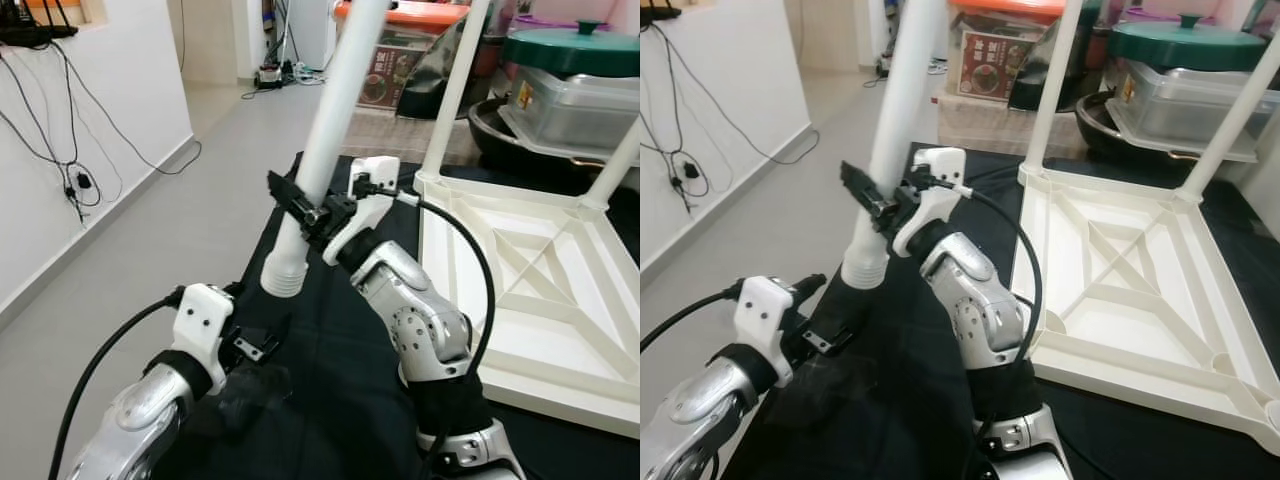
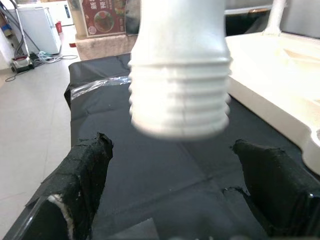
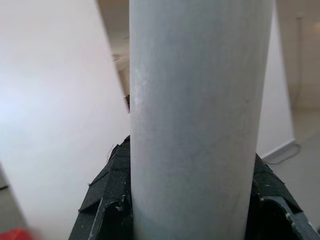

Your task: Building children table

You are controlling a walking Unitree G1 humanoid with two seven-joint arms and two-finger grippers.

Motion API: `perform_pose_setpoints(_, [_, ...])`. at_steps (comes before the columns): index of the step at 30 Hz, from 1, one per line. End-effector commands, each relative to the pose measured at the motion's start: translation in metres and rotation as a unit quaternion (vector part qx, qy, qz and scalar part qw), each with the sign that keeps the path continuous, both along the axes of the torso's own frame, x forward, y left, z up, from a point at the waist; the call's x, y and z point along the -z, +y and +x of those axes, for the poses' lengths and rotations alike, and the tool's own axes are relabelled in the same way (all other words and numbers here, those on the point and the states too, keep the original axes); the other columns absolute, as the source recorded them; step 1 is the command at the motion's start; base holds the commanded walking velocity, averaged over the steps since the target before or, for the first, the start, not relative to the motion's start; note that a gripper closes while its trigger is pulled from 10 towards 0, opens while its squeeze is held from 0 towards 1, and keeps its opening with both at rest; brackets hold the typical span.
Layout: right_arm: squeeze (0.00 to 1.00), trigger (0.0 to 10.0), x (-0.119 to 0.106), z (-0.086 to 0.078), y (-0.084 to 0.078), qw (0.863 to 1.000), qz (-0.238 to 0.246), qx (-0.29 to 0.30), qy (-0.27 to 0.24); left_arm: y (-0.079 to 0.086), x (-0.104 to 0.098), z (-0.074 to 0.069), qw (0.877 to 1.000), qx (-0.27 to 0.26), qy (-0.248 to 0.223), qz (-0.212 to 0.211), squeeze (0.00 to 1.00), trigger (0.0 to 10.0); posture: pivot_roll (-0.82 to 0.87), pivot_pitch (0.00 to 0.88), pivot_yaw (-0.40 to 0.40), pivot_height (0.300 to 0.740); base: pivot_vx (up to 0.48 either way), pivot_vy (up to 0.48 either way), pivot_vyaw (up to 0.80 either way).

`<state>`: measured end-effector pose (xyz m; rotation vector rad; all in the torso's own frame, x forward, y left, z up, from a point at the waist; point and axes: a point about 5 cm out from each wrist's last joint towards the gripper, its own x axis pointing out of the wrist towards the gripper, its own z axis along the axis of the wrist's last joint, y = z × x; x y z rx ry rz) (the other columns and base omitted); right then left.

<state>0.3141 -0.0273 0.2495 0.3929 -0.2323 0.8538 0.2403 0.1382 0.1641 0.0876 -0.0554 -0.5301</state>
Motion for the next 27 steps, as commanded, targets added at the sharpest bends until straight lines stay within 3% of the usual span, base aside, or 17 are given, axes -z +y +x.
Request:
perform_pose_setpoints(1, [0.0, 10.0, -0.008, -0.003, 0.006, 1.0, 0.012, -0.013, -0.013, 0.0, 0.003, 0.0, 1.0, 0.002, -0.001, 0.009, 0.0, 10.0, 0.04, 0.0, -0.053, 0.74, 0.0, 0.0, 0.0])
perform_pose_setpoints(6, [0.0, 10.0, -0.006, -0.011, 0.017, 0.998, -0.001, -0.049, -0.027, -0.003, 0.0, 0.005, 1.0, -0.005, -0.009, -0.002, 0.0, 10.0, 0.03, 0.0, -0.055, 0.74, 0.0, 0.0, 0.0])
perform_pose_setpoints(7, [0.0, 10.0, -0.003, -0.019, 0.022, 0.996, -0.013, -0.084, -0.035, -0.005, -0.006, 0.011, 0.999, -0.014, -0.021, -0.025, 0.0, 10.0, 0.04, 0.0, -0.061, 0.74, 0.0, 0.0, 0.0])
perform_pose_setpoints(12, [0.0, 10.0, 0.002, -0.024, 0.024, 0.994, -0.023, -0.105, -0.035, -0.009, -0.008, 0.019, 0.999, -0.012, -0.023, -0.048, 0.0, 10.0, 0.04, 0.0, -0.064, 0.74, 0.0, 0.0, 0.0])
perform_pose_setpoints(14, [0.0, 10.0, 0.004, -0.025, 0.025, 0.993, -0.026, -0.11, -0.034, -0.016, -0.009, 0.022, 0.998, 0.002, -0.023, -0.054, 0.0, 10.0, 0.03, 0.0, -0.058, 0.74, 0.0, 0.0, 0.0])
perform_pose_setpoints(15, [0.0, 10.0, 0.007, -0.025, 0.027, 0.993, -0.029, -0.111, -0.031, -0.028, -0.011, 0.023, 0.998, 0.031, -0.023, -0.058, 0.0, 10.0, 0.03, 0.0, -0.058, 0.74, 0.0, 0.0, 0.0])
perform_pose_setpoints(19, [0.0, 10.0, 0.007, -0.026, 0.027, 0.993, -0.03, -0.11, -0.03, -0.032, -0.011, 0.023, 0.997, 0.043, -0.025, -0.059, 0.0, 10.0, 0.02, 0.0, -0.05, 0.74, 0.0, 0.0, 0.0])
perform_pose_setpoints(20, [0.0, 10.0, 0.008, -0.025, 0.027, 0.993, -0.031, -0.11, -0.03, -0.034, -0.011, 0.023, 0.997, 0.049, -0.025, -0.06, 0.0, 8.1, 0.02, 0.0, -0.047, 0.74, 0.0, 0.0, 0.0])
perform_pose_setpoints(21, [0.0, 10.0, 0.008, -0.024, 0.025, 0.994, -0.031, -0.104, -0.03, -0.032, -0.008, 0.022, 0.997, 0.053, -0.023, -0.057, 0.0, 0.0, 0.02, 0.0, -0.047, 0.74, 0.0, 0.0, 0.0])
perform_pose_setpoints(27, [0.0, 10.0, 0.008, -0.022, 0.022, 0.995, -0.029, -0.094, -0.031, -0.026, 0.003, 0.018, 0.998, 0.043, -0.017, -0.036, 0.0, 0.0, 0.02, 0.0, -0.046, 0.74, 0.0, 0.0, 0.0])
